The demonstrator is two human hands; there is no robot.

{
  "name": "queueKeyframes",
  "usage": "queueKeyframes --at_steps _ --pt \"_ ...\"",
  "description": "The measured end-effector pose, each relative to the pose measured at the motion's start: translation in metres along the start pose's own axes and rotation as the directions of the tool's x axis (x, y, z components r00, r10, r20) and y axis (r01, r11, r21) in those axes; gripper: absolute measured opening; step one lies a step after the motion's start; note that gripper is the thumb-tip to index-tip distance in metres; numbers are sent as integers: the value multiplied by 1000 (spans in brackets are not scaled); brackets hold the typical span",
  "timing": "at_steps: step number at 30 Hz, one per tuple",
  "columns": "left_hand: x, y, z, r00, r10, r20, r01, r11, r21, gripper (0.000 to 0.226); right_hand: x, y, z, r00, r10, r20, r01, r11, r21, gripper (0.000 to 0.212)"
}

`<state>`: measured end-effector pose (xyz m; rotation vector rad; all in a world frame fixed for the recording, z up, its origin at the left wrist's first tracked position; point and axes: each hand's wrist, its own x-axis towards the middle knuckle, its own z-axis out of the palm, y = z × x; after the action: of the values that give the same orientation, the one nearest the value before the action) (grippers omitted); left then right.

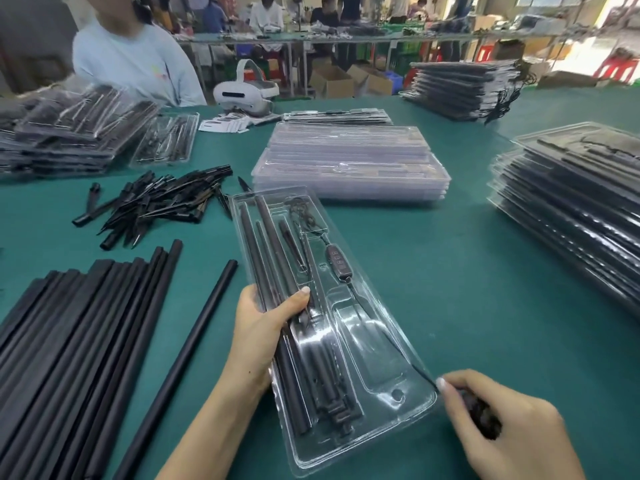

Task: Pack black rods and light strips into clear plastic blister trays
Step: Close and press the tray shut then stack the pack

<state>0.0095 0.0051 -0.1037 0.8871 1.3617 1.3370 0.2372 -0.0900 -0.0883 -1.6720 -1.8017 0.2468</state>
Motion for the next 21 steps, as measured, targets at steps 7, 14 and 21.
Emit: queueKeyframes --at_steps 7,14,21 --pt "-2 -1 -1 998 -35 -45 33 999 -37 46 14 -3 -13 859 135 494 -346 864 366 51" --pt "-6 4 0 999 -11 -33 9 998 -62 103 15 -10 -11 801 106 589 -461 736 495 48" --pt "-9 2 2 999 -10 -43 5 994 -106 113 9 -10 -5 828 243 505 -553 506 663 39"
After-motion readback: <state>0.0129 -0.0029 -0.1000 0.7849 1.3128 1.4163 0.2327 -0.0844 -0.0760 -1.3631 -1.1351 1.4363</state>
